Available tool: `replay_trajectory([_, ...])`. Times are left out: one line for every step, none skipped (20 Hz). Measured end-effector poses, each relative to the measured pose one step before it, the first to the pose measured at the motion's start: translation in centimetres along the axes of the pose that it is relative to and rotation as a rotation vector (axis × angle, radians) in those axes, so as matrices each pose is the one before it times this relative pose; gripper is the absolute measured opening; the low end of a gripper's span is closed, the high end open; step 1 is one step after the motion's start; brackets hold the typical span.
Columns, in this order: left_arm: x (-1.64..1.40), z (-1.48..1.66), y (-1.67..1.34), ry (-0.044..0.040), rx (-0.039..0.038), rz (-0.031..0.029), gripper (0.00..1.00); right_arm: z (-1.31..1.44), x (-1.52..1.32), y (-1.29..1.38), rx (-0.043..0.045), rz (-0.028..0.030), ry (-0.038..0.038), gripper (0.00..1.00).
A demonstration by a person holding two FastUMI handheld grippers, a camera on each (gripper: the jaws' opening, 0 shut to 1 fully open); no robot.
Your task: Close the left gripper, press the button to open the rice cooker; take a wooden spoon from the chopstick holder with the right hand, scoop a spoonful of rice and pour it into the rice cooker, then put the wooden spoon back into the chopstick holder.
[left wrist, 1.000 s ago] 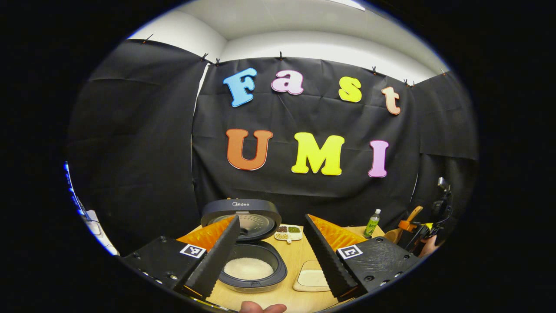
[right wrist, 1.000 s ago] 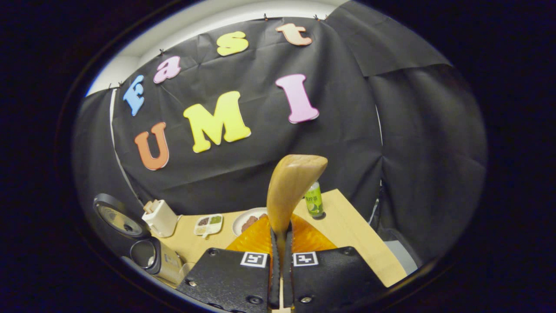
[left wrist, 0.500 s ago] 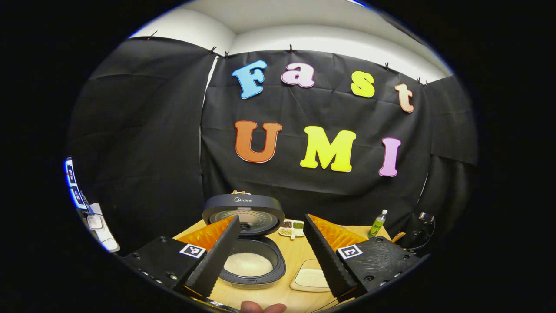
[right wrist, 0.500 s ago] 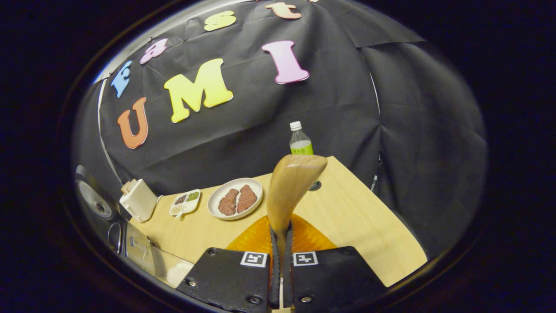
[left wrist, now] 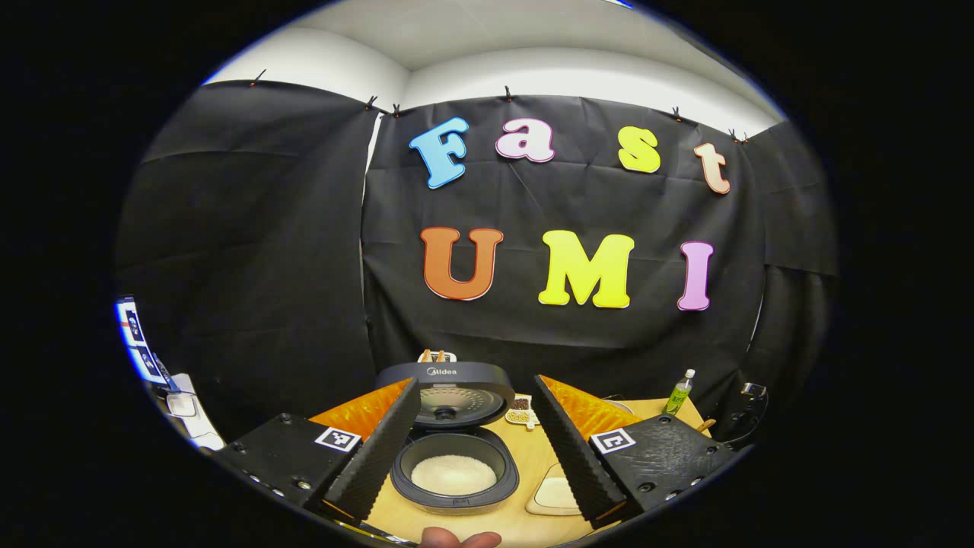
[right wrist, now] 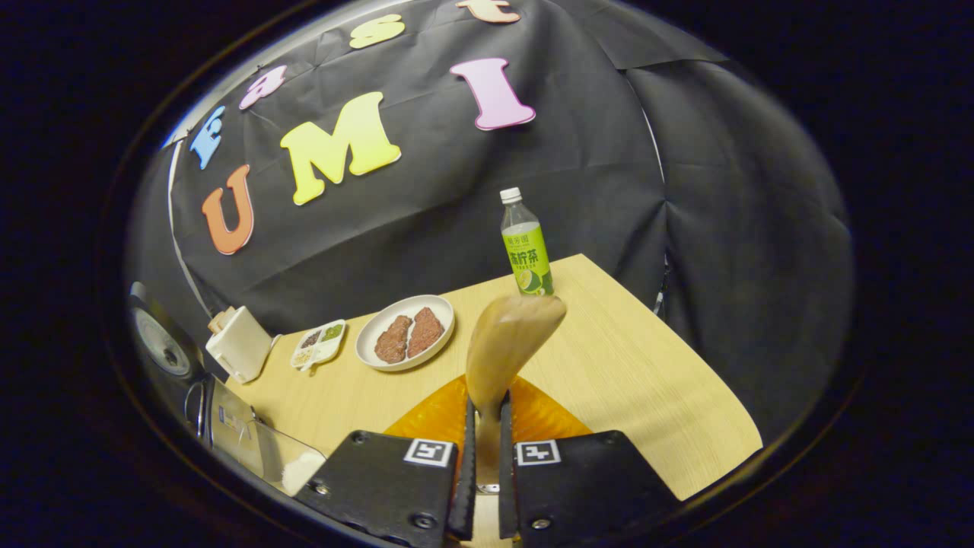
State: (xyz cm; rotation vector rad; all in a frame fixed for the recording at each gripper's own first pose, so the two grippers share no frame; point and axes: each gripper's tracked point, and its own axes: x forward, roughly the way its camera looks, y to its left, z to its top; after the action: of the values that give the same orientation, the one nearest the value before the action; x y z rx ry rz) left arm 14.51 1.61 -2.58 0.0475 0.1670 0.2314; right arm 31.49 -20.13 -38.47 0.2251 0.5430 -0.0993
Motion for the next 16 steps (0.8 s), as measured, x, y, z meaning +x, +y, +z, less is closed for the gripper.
replay_trajectory([0.246,0.217,0.184,-0.00369,0.00255,0.00245,0.95,0.518,-0.437,-0.184,-0.01515,-0.00358,-0.00973,0.22])
replay_trajectory([0.345,0.238,0.146,-0.00489,-0.00095,0.00141,0.95,0.688,-0.389,-0.183,-0.01265,-0.00646,-0.01284,0.27])
replay_trajectory([0.341,0.230,0.124,-0.00495,-0.00151,-0.00075,0.95,0.890,-0.585,-0.388,-0.01109,-0.01720,-0.01582,0.50])
replay_trajectory([0.517,0.307,0.033,-0.00590,0.00210,-0.00432,0.95,0.838,-0.628,-0.470,-0.01788,-0.01637,-0.01439,0.63])
replay_trajectory([0.364,0.401,0.185,-0.00789,0.01313,0.00093,0.95,1.185,-0.622,-0.015,-0.01007,0.00576,-0.02099,0.77])
replay_trajectory([0.597,0.220,0.493,-0.00413,0.01744,0.01029,0.94,1.324,-0.850,-0.057,-0.00980,-0.00514,-0.02637,0.79])
replay_trajectory([0.407,0.227,0.442,-0.00157,0.01133,0.00891,0.94,1.581,-0.584,-0.372,-0.01416,-0.00837,-0.03439,0.83])
replay_trajectory([0.544,0.340,0.202,-0.00307,0.00375,0.00235,0.95,1.571,-0.654,-0.147,-0.01411,-0.00674,-0.03295,0.87])
replay_trajectory([0.497,0.380,0.272,-0.00308,-0.00043,0.00616,0.95,1.643,-0.610,-0.077,-0.01022,-0.00289,-0.02978,0.96])
replay_trajectory([0.532,0.509,0.130,-0.00330,-0.00554,0.00349,0.94,1.514,-0.648,0.111,-0.00520,0.00299,-0.02683,0.99])
replay_trajectory([0.629,0.387,0.070,-0.00415,-0.00703,0.00229,0.95,1.537,-0.623,0.113,-0.00348,0.00118,-0.02386,0.99])
replay_trajectory([0.713,0.427,0.090,0.00165,-0.00420,0.00361,0.95,1.389,-0.717,0.130,-0.00623,0.00680,-0.02262,1.00])
replay_trajectory([0.797,0.161,0.048,0.00273,-0.00274,0.00423,0.94,1.110,-0.314,-0.121,-0.01061,0.00356,-0.02409,0.99])
replay_trajectory([0.845,0.121,0.077,0.00759,-0.00379,0.00246,0.94,1.295,-0.838,0.281,-0.01164,0.00810,-0.02566,1.00])
replay_trajectory([0.888,0.021,-0.061,0.01458,-0.00942,-0.00239,0.94,1.260,-0.946,0.477,-0.01073,0.00988,-0.02100,1.00])
replay_trajectory([1.097,-0.049,-0.049,0.01373,-0.01427,0.00113,0.94,1.357,-1.481,0.664,-0.00880,0.00794,-0.01738,0.99])
